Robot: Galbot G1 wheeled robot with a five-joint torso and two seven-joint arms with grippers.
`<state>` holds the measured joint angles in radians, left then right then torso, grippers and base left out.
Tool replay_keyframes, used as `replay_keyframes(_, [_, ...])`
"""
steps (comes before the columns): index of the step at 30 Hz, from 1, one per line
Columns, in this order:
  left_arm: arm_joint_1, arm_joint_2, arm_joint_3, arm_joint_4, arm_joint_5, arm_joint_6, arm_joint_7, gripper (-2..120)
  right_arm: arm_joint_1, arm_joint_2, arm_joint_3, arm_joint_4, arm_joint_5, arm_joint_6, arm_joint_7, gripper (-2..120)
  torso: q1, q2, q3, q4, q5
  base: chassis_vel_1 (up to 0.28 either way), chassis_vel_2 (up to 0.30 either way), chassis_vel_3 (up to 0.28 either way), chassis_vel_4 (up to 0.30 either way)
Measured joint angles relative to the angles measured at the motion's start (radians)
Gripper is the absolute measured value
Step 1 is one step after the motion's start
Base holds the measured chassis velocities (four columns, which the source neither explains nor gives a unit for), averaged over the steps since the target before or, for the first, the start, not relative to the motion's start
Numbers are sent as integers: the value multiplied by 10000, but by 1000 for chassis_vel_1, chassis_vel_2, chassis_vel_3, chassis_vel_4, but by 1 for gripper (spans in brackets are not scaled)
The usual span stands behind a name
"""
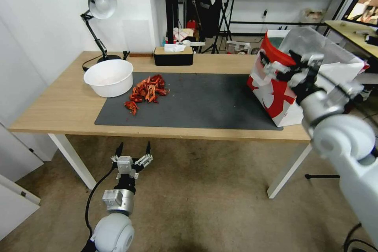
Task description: Close the takeout container lid, then place the container into the takeout bag.
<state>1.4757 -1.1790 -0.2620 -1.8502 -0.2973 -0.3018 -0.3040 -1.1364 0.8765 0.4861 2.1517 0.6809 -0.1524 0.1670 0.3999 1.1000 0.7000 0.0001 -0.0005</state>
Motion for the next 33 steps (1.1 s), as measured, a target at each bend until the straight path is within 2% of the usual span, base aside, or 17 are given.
replay_keyframes(5, [8,7,8,-35,-103,32,100,100,-1238,452,123,72,-940,708,4,100,-1,0,0,-2,10,0,0,0,0])
replay_keyframes(11, [-89,25,38,99,-56,-40,76,100,-3027,1615,262,35,-2216,2157,-20,100,0,0,0,0,3,0,0,0,0])
replay_keyframes(24, [-18,24,29,257,151,-410,-182,100,-4394,2860,-172,-560,-3643,3444,-42,100,-1,1,-1,-1,4,0,0,0,0])
replay_keyframes(33, [83,64,2,270,151,-471,-136,100,-4908,3502,-381,-1137,-4178,4057,-19,100,0,1,-1,0,4,0,0,0,0])
